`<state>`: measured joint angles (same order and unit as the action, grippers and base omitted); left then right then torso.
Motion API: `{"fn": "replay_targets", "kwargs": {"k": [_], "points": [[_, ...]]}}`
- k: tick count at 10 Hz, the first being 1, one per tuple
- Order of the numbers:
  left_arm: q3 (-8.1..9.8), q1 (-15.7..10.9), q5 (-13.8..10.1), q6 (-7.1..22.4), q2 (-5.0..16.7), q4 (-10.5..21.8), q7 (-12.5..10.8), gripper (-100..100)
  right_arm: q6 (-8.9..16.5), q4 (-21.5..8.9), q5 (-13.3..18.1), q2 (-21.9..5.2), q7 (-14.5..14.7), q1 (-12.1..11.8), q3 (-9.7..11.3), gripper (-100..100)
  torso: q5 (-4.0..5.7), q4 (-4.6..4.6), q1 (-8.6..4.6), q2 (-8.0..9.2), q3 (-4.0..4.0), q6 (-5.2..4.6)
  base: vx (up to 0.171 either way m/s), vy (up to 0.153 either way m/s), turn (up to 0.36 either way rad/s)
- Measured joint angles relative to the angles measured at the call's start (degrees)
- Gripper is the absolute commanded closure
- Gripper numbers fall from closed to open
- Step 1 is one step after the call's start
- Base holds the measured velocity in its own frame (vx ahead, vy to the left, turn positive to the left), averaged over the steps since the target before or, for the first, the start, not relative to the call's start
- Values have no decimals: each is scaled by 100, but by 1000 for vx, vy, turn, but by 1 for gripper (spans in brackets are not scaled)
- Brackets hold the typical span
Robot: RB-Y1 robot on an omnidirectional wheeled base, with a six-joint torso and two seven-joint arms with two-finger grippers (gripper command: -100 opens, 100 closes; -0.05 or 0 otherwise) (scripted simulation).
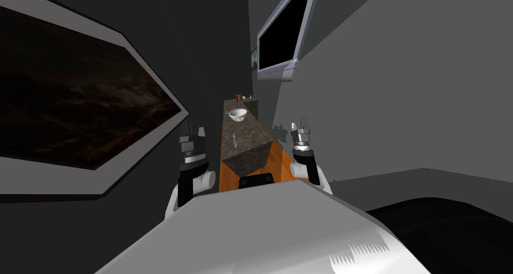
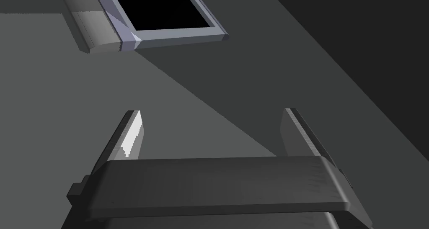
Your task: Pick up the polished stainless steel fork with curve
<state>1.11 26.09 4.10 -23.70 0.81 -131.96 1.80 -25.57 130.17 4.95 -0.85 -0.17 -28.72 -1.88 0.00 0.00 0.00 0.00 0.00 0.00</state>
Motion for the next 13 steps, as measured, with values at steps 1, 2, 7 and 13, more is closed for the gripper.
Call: {"fn": "replay_targets", "kwargs": {"k": [1, 2, 7, 13], "points": [[-2, -25, -26, 19, 123, 36, -17, -100, 0, 0, 0, 0, 0, 0, 0, 0, 0, 1, -1, 5, -2, 0, -34, -12, -24], [-45, -46, -46, 29, 270, 106, -28, -100, 0, 0, 0, 0, 0, 0, 0, 0, 0, 2, -3, 10, -6, -1, -35, -17, -34], [-207, -207, -195, 192, 1004, 361, -105, -100, 0, 0, 0, 0, 0, 0, 0, 0, 1, 1, -5, 3, -2, 0, -15, -21, -38], [-361, -379, -455, 429, 1924, 612, -233, -100, 0, 0, 0, 0, 0, 0, 0, 0, 2, 1, -7, 3, -2, 1, -7, -26, -58]]}}
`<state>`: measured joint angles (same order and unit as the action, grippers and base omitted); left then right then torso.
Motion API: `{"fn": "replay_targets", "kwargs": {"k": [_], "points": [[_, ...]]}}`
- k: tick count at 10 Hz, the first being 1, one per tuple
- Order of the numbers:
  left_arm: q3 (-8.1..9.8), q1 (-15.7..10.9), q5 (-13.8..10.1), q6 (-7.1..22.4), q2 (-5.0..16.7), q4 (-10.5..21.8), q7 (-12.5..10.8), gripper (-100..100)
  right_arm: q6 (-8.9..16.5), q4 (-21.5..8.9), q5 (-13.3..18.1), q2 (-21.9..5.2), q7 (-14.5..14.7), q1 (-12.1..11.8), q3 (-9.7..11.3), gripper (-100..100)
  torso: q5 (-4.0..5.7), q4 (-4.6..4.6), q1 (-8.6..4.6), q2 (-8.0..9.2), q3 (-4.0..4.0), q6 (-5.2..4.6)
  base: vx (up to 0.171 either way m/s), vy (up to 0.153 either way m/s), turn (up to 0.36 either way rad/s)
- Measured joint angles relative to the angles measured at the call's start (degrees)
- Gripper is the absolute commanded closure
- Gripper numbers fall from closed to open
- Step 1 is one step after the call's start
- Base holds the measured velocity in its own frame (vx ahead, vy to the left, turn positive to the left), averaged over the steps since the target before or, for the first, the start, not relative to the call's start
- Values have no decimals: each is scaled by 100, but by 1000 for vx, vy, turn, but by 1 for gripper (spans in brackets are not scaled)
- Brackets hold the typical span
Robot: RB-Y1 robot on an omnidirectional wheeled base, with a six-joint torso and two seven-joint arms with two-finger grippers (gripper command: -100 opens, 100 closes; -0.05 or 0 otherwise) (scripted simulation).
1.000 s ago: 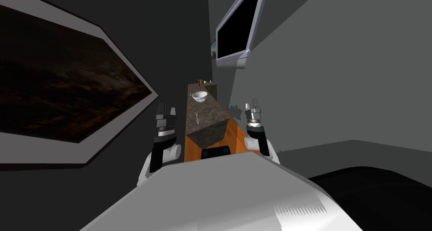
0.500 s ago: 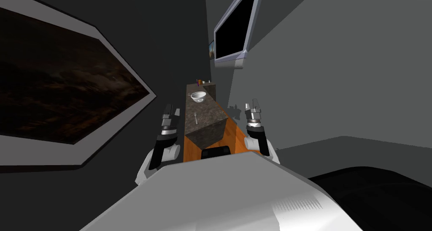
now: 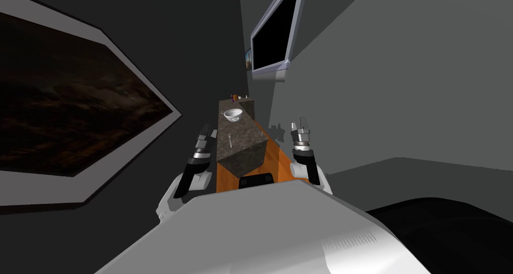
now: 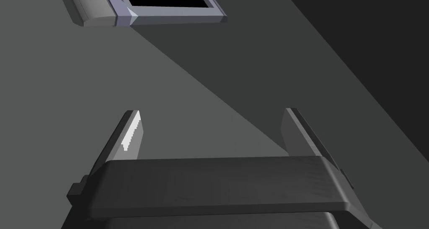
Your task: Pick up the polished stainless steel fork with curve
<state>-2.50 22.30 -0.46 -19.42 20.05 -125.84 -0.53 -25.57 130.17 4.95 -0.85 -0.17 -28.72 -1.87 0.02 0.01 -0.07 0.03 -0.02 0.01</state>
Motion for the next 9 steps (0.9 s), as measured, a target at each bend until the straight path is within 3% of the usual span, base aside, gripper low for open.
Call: {"fn": "replay_targets", "kwargs": {"k": [9], "points": [[-406, -103, -599, 368, 1527, 462, -134, -100, 0, 0, 0, 0, 0, 0, 0, 0, -1, 1, 2, 5, -3, -1, -15, -20, -74]]}}
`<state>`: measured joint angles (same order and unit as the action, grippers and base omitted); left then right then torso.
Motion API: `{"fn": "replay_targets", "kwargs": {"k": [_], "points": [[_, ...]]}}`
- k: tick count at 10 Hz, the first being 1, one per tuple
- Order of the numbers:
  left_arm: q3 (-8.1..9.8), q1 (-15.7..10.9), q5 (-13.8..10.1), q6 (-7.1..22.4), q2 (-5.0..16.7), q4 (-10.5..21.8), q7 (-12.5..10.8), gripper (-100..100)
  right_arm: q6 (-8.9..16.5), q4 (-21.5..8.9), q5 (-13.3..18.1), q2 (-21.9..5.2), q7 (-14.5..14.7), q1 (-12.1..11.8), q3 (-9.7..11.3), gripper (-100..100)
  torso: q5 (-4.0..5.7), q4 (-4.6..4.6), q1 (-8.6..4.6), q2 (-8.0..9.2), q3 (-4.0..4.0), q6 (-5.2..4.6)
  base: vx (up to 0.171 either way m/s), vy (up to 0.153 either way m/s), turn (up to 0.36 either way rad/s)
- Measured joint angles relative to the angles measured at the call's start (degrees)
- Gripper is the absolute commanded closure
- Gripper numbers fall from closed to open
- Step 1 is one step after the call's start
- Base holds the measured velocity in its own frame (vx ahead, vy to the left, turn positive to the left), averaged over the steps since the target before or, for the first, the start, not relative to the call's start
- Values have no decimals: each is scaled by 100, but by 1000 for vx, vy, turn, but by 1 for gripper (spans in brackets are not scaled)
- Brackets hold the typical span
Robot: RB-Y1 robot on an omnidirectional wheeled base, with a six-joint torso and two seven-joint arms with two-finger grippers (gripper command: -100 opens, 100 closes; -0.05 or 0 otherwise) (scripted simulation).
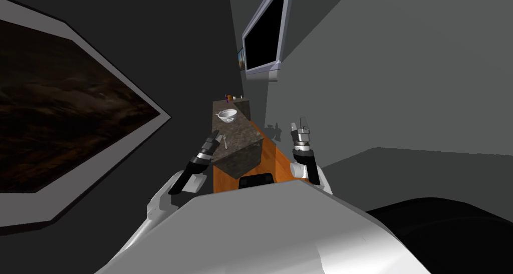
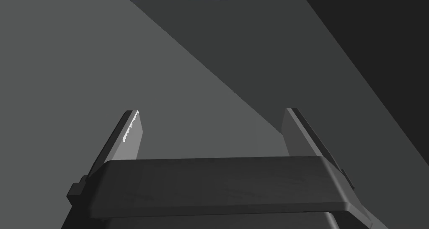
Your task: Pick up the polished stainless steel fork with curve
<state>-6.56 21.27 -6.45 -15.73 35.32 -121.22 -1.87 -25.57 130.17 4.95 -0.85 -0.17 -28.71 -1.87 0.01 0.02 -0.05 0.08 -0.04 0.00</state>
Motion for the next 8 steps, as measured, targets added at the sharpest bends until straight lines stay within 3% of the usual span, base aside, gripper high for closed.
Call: {"fn": "replay_targets", "kwargs": {"k": [8], "points": [[-304, 105, -591, 399, 1279, 285, -66, -100, 0, 0, 0, 0, 0, -1, 0, 0, -1, 0, 4, -3, 2, 2, -12, -11, -95]]}}
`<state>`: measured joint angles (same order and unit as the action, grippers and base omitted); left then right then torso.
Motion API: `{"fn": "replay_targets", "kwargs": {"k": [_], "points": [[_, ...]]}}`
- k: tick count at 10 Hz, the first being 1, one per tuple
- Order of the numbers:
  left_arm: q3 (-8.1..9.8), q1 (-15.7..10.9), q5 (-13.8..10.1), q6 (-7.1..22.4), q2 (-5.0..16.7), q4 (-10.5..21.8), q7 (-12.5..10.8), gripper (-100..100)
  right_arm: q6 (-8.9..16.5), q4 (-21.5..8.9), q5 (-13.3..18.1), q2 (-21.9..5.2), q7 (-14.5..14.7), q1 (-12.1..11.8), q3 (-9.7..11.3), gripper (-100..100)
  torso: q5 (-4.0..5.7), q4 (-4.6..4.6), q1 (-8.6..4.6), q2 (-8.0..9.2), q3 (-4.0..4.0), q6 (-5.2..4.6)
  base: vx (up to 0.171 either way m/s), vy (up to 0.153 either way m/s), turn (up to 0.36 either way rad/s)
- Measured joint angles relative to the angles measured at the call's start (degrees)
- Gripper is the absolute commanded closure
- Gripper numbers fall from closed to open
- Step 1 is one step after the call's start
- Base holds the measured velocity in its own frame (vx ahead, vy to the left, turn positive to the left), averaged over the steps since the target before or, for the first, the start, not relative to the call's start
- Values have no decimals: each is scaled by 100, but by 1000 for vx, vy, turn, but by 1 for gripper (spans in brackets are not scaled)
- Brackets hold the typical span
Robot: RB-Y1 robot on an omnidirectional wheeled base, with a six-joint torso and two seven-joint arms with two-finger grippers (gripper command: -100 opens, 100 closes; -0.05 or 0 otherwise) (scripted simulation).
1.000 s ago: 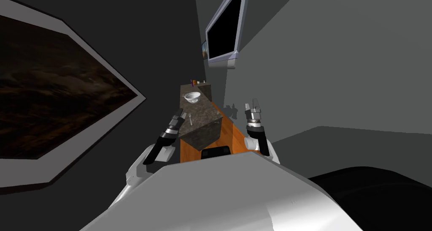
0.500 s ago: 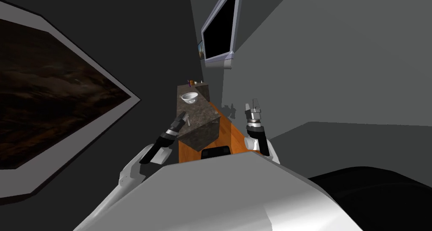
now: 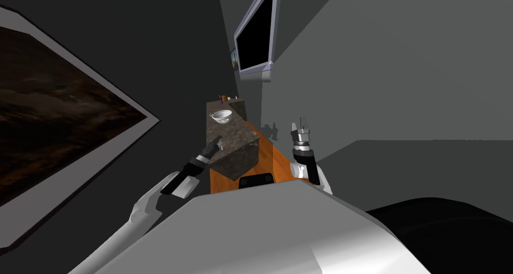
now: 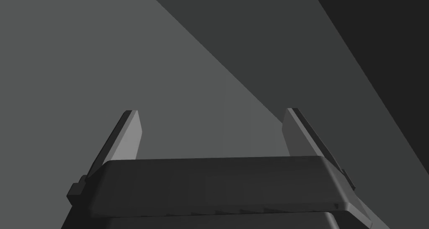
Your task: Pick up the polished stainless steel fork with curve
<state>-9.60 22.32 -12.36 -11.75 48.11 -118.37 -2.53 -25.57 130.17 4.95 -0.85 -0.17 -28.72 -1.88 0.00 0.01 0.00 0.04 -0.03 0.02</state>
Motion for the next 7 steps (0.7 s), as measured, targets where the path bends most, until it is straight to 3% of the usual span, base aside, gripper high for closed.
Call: {"fn": "replay_targets", "kwargs": {"k": [4, 7], "points": [[-195, 42, -396, 280, 656, 247, -19, -100, 0, 0, 0, 0, 0, 0, 0, 0, 0, -1, 1, -3, 1, 2, -5, -8, -124], [-303, 235, -723, 451, 1168, 411, -5, -100, 0, 0, 0, 0, 0, 0, 0, 0, 0, -1, 0, -4, 2, -2, 0, -8, -122]]}}
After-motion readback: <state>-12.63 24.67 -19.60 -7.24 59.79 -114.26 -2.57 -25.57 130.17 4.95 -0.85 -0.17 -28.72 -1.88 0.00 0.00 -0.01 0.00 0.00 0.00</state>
